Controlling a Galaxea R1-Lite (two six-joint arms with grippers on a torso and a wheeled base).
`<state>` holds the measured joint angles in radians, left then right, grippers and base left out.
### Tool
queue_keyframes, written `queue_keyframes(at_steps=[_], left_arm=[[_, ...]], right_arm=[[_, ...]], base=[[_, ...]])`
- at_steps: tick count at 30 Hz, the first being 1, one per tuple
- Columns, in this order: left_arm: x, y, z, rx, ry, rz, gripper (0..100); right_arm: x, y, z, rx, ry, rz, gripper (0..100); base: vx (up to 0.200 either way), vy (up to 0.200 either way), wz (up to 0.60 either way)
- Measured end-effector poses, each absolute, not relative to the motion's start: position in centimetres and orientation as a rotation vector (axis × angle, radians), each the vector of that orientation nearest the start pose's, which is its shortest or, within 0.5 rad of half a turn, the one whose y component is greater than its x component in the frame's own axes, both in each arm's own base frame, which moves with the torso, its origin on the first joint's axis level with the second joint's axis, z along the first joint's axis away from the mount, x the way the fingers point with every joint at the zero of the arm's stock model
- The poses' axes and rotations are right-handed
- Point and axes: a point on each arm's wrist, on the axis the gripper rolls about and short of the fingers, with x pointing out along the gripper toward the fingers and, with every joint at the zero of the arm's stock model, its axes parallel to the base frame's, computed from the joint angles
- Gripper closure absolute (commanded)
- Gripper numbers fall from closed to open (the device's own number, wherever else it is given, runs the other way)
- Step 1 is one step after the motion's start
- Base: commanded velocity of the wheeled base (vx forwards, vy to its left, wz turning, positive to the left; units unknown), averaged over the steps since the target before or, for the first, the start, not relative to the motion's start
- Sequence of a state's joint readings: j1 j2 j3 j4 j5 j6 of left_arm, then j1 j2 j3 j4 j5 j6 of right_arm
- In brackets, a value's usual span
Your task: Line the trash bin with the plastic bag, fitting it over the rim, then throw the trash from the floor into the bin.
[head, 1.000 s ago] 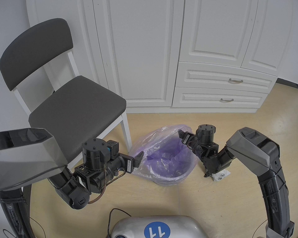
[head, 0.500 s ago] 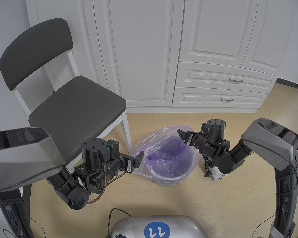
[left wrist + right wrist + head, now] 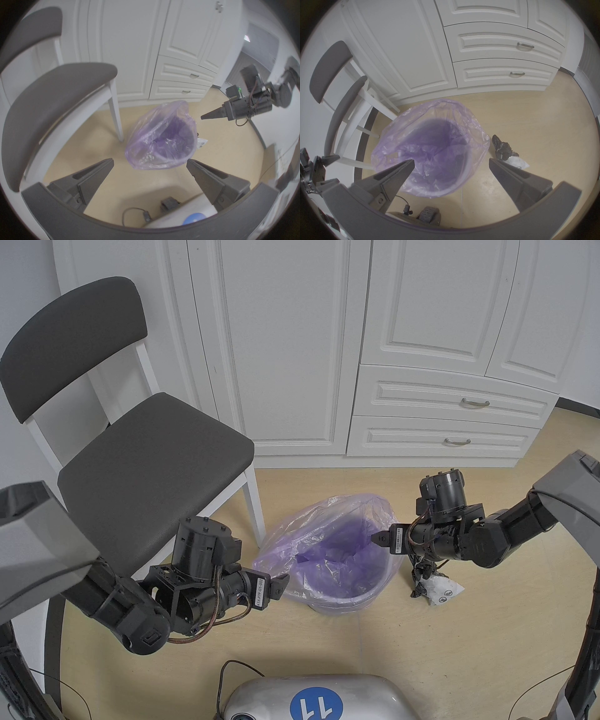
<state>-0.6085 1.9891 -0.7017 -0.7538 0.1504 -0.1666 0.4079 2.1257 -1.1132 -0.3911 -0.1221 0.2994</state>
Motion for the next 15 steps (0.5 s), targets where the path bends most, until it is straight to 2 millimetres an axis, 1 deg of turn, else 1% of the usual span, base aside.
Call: queue_keyframes(at_steps=[4, 7, 9, 12, 15], left_arm=[[26.9, -19.0, 9.2, -0.074, 0.585, -0.383, 0], [26.8, -19.4, 10.5, -0.118, 0.555, -0.397, 0], [26.8, -19.7, 11.7, -0.151, 0.500, -0.420, 0], [26.8, -19.9, 12.4, -0.160, 0.483, -0.432, 0], [26.6, -19.9, 12.4, -0.141, 0.528, -0.426, 0]], right_arm=[[36.1, 15.5, 10.1, 0.126, 0.606, 0.198, 0], [35.8, 15.5, 10.8, 0.117, 0.592, 0.208, 0], [35.5, 15.4, 11.1, 0.103, 0.591, 0.214, 0], [35.2, 15.3, 11.2, 0.090, 0.610, 0.214, 0], [35.0, 15.2, 11.3, 0.079, 0.634, 0.211, 0]], base=[[0.000, 0.000, 0.00], [0.000, 0.000, 0.00], [0.000, 0.000, 0.00], [0.000, 0.000, 0.00], [0.000, 0.000, 0.00]])
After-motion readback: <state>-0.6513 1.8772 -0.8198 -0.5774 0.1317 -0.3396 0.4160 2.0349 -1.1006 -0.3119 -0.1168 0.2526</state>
